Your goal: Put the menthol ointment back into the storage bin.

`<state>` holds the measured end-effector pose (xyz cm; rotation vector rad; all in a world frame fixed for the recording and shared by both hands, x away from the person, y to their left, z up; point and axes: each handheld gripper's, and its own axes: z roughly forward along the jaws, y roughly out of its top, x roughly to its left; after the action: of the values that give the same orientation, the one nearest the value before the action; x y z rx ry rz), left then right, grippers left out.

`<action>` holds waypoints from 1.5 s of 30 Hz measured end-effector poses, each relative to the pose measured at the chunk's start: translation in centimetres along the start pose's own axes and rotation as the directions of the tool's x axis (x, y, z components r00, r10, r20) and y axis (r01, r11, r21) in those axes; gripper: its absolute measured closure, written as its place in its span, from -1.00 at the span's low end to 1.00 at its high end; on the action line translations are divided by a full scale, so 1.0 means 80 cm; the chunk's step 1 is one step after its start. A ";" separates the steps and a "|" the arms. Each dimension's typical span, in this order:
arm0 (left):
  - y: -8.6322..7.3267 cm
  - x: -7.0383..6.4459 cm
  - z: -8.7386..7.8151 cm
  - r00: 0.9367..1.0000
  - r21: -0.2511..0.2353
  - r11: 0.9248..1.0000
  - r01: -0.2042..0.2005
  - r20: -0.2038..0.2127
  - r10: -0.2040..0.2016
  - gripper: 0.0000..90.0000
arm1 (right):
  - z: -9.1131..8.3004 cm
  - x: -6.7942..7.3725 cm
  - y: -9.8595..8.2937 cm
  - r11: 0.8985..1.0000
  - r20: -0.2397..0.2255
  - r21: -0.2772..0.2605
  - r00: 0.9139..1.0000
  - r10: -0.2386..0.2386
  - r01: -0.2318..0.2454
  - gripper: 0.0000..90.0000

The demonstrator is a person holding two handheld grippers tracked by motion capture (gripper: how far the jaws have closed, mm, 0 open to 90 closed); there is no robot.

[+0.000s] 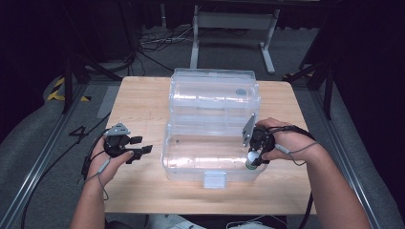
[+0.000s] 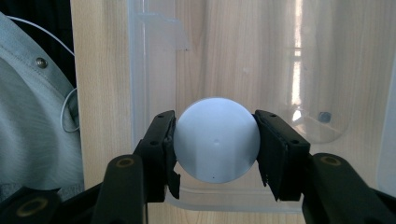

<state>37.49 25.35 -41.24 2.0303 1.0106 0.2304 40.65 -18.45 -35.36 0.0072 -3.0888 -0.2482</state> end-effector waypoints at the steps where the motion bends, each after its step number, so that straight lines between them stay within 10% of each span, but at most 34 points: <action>1: 0.000 0.000 0.000 1.000 0.001 1.000 0.000 0.000 0.000 -0.11 | 0.001 0.000 0.000 1.000 -0.004 0.004 1.000 0.005 -0.005 0.13; 45: -0.002 0.003 0.001 1.000 0.008 1.000 0.007 0.004 -0.007 -0.11 | 0.053 -0.007 0.006 0.995 -0.030 0.095 0.999 0.012 -0.009 0.13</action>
<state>37.57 25.49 -41.50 2.0337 1.0170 0.2188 41.02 -17.32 -39.47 -0.0020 -3.0656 -0.0998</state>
